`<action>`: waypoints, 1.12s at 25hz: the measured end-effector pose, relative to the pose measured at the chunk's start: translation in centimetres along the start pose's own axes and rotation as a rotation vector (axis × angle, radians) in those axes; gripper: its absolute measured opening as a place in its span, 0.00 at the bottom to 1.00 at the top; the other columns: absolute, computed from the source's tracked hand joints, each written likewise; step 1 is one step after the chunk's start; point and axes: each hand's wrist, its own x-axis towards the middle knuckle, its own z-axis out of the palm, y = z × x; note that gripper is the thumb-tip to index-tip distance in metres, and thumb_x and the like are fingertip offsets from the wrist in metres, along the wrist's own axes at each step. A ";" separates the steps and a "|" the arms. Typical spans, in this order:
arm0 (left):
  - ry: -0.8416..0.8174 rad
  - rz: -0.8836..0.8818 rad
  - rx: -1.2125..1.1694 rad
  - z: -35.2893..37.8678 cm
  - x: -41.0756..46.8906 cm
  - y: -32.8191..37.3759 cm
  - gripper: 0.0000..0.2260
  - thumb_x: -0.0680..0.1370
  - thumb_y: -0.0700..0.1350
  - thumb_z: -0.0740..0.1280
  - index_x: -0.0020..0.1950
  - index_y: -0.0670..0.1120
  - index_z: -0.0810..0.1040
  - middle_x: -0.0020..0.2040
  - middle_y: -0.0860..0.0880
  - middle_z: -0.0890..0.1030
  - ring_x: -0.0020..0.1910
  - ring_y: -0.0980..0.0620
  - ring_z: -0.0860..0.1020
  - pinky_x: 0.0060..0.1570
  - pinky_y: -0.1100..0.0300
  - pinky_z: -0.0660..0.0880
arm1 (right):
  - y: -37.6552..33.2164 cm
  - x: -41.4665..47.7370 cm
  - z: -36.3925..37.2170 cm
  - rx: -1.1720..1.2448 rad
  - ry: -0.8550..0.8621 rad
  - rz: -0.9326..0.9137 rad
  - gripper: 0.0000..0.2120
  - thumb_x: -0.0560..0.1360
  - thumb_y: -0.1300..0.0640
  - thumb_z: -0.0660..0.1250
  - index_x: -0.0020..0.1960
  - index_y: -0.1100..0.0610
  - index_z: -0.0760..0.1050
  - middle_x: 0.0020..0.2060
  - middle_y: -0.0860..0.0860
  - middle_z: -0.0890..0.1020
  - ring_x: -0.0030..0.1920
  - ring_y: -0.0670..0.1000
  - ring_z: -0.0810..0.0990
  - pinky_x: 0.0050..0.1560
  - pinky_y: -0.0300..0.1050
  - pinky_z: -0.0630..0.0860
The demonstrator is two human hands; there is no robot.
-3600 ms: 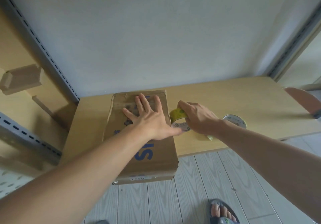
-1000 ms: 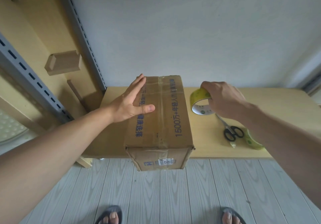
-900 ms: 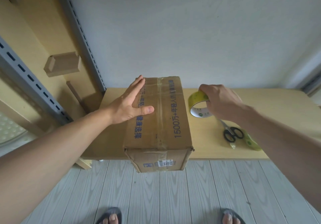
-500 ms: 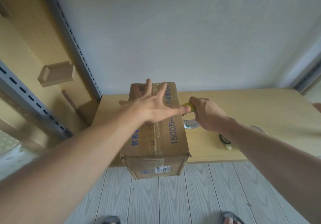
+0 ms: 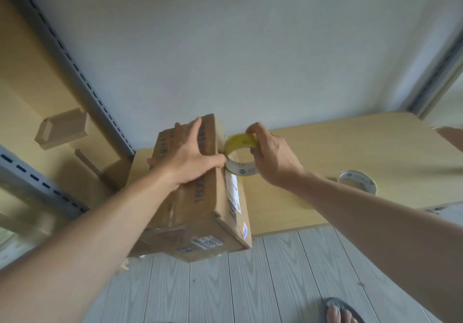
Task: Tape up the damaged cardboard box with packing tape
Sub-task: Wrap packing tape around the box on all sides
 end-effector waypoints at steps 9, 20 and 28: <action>-0.062 0.082 -0.647 -0.5 -3.0 -10.1 0.38 0.67 0.40 0.67 0.78 0.43 0.63 0.62 0.44 0.78 0.60 0.48 0.77 0.49 0.66 0.78 | -10.1 2.3 5.5 0.099 -0.050 -0.196 0.21 0.69 0.59 0.58 0.61 0.60 0.72 0.50 0.58 0.82 0.45 0.61 0.80 0.42 0.52 0.76; -0.048 0.209 -0.083 -0.3 -0.8 -8.8 0.50 0.63 0.66 0.66 0.81 0.57 0.51 0.80 0.47 0.63 0.78 0.46 0.64 0.72 0.35 0.64 | -7.6 2.5 3.6 0.126 -0.239 0.035 0.15 0.72 0.64 0.65 0.56 0.51 0.72 0.42 0.48 0.78 0.41 0.51 0.75 0.33 0.27 0.68; -0.078 0.162 0.083 -0.6 -1.7 -7.9 0.45 0.72 0.60 0.64 0.83 0.59 0.41 0.81 0.62 0.38 0.81 0.60 0.45 0.80 0.45 0.52 | -3.1 0.8 -7.0 -0.375 -0.296 0.122 0.12 0.68 0.63 0.62 0.45 0.47 0.73 0.39 0.51 0.78 0.38 0.58 0.76 0.32 0.43 0.69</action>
